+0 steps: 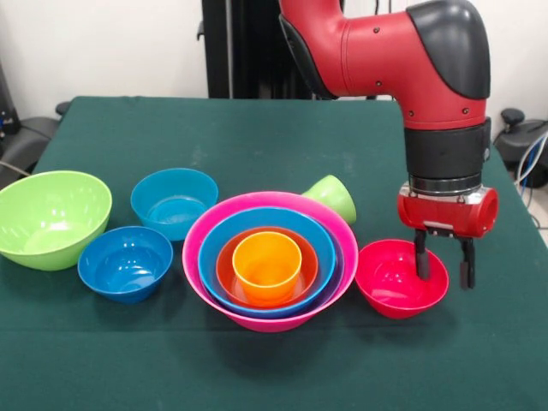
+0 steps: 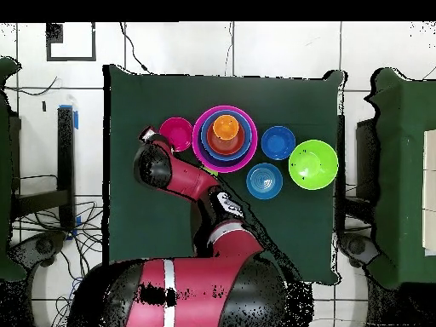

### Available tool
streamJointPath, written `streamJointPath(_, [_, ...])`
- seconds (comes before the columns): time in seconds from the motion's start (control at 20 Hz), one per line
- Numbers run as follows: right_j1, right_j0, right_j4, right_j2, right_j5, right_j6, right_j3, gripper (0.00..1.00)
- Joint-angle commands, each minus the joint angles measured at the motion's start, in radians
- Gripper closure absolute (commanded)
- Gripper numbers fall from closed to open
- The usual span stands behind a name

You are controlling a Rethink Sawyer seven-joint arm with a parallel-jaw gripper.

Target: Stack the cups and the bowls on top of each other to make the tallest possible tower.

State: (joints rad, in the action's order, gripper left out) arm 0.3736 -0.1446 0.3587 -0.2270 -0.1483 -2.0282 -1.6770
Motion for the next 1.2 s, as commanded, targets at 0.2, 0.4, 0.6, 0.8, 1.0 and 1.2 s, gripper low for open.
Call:
streamJointPath(0.2, [-0.022,0.003,-0.016,-0.058,-0.027,-0.174,0.033,0.0])
streamJointPath(0.4, [-0.032,0.016,-0.031,-0.023,-0.083,-0.167,0.046,1.0])
streamJointPath(0.6, [0.002,0.014,-0.027,-0.01,-0.051,-0.157,0.028,1.0])
streamJointPath(0.8, [0.0,-0.004,-0.039,-0.029,-0.055,-0.165,0.022,1.0])
streamJointPath(1.0, [-0.007,-0.025,-0.058,-0.05,-0.063,-0.167,0.017,1.0])
streamJointPath(1.2, [0.018,-0.036,-0.069,-0.055,-0.046,-0.169,-0.006,1.0])
